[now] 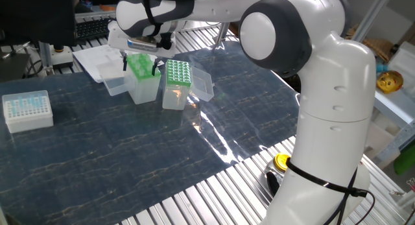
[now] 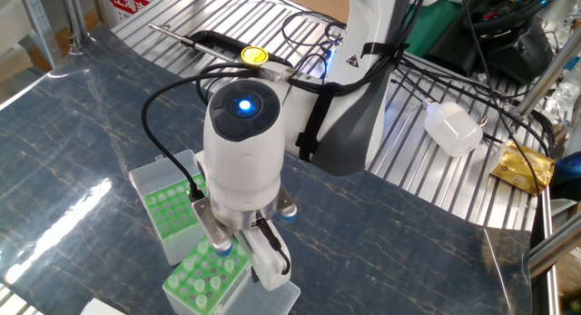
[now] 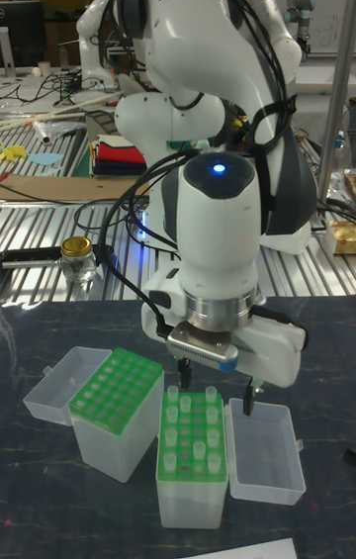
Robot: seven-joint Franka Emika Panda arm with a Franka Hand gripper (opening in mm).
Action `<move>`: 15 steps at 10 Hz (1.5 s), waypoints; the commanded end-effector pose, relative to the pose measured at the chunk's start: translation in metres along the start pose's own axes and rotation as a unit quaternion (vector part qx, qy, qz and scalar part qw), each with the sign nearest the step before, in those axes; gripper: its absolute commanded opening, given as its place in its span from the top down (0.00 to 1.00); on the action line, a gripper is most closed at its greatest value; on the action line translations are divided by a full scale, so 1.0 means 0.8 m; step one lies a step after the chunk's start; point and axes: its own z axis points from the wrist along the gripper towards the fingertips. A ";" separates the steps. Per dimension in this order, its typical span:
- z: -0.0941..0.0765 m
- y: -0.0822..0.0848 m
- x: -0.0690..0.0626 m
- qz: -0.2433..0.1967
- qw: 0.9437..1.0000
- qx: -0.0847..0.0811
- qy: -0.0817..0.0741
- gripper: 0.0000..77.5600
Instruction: Transfer all large pipette tips from one holder to another
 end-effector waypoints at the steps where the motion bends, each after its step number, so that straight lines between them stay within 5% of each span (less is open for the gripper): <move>1: -0.002 0.001 -0.001 0.002 1.000 -0.001 -0.003 0.00; 12: 0.001 0.001 -0.001 0.004 1.000 0.011 -0.014 0.00; 13: 0.001 0.001 -0.001 0.004 1.000 0.011 -0.014 0.98; 15: 0.001 0.001 -0.001 0.004 1.000 0.011 -0.014 0.98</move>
